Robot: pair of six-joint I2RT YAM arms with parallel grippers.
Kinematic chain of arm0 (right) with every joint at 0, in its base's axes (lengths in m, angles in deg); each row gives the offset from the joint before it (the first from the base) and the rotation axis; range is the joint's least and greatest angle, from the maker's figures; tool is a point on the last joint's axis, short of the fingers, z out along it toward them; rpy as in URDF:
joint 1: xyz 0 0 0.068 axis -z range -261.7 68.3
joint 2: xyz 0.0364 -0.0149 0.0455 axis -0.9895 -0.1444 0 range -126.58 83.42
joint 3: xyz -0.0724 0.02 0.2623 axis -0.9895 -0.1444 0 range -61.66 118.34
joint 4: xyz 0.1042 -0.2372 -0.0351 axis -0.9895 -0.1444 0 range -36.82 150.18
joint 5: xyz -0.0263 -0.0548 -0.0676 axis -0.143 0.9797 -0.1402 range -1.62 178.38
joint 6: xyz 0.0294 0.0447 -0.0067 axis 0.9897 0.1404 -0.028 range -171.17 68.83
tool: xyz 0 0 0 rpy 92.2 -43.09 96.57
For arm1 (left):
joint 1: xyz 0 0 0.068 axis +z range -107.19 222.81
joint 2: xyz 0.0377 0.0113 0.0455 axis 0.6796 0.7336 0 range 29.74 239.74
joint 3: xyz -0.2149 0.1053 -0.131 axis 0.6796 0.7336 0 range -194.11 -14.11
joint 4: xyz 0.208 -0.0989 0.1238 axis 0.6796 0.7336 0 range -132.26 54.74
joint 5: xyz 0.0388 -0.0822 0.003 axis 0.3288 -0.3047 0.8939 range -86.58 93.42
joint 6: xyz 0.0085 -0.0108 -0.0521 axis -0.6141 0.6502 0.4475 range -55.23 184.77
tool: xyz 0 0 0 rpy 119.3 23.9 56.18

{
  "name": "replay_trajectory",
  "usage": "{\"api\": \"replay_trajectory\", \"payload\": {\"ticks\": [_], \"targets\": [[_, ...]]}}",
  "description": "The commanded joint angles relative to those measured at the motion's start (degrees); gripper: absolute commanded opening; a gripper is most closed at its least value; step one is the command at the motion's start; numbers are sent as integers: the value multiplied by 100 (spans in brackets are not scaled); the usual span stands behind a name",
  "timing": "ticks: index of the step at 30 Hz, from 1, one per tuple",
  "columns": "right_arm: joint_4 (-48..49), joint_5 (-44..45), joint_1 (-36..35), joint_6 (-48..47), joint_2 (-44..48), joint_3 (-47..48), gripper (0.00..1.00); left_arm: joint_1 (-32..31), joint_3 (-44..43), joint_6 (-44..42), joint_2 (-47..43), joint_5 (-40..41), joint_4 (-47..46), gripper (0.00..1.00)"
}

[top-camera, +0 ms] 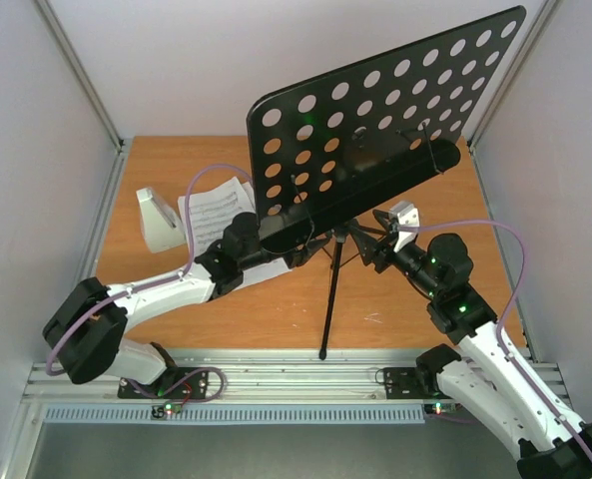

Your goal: Pack up the instrument practice props

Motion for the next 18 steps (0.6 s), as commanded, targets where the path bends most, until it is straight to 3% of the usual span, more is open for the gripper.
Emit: {"api": "replay_trajectory", "payload": {"ticks": [1,18], "targets": [[-222,95,-34,106,146,-62,71,22,-301,-187,143,-275,-358,60],[-595,208,-34,172,499,-87,71,20,-645,-101,439,-604,4,47]]}}
